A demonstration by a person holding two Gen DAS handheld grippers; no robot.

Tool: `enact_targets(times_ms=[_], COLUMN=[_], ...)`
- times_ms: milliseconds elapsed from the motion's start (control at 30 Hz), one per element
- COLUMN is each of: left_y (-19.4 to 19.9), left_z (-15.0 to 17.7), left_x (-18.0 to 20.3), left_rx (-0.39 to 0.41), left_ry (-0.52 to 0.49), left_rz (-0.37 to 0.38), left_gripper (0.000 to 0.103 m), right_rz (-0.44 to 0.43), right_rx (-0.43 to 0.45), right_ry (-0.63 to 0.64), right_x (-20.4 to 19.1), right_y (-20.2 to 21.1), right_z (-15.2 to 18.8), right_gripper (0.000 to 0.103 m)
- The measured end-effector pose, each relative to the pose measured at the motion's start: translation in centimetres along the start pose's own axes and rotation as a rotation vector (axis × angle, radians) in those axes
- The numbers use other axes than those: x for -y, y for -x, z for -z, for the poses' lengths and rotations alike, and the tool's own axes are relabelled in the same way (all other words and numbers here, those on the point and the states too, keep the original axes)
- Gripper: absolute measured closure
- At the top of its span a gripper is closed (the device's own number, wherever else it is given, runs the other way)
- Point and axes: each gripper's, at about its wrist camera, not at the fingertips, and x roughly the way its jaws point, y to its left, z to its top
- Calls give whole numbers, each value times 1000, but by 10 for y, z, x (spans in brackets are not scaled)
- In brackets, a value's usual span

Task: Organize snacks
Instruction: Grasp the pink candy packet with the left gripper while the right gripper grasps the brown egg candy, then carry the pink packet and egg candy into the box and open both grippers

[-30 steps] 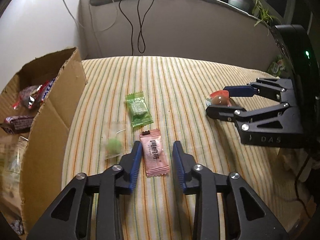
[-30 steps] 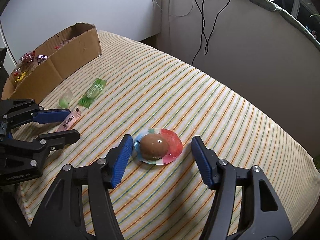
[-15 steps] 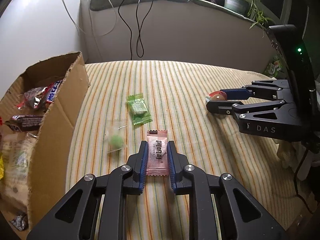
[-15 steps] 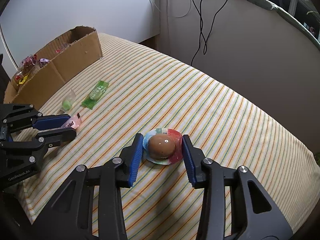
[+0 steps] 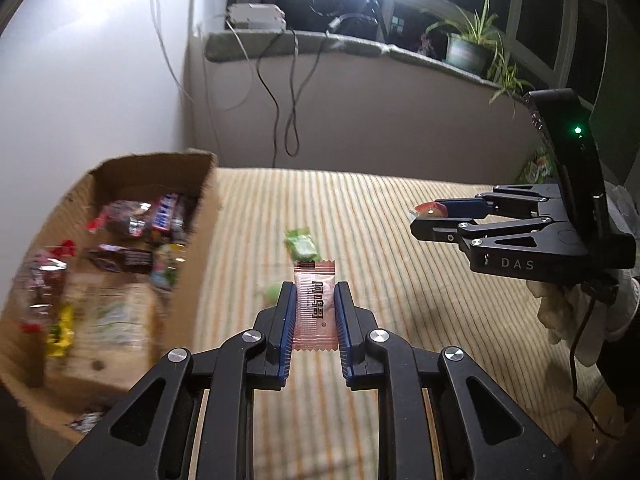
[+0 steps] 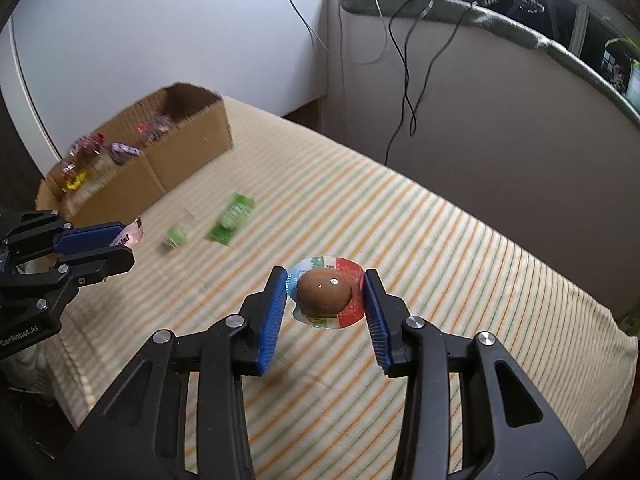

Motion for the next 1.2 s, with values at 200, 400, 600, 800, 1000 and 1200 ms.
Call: enact_targets(times_ms=[200,400,600,800,1000,1200], left_y=[29,48,52,54,54,57], left_z=[3,10,18,26,29,29], left_x=[-23,-53,-77,-92,-98,-102], left_rx=[59,82,78,73,72,77], left_ry=[34,73,107,133,144,151], left_rz=[-38,-75,-100,-108,-102,-93], left_gripper=[86,86,86,86,86,86], right_rz=[-33,-60,-88,-117,-133,-141], right_rx=[36,61,77,84,74,44], right_ry=[27,58,78,99,118,128], right_x=[-25,-50,-72,-91,-108,-120], right_y=[10,8,1,-9,-26,-49], right_z=[-18,-38,-65,-90,-110,-123], right_gripper=[63,63,63,63,63,63])
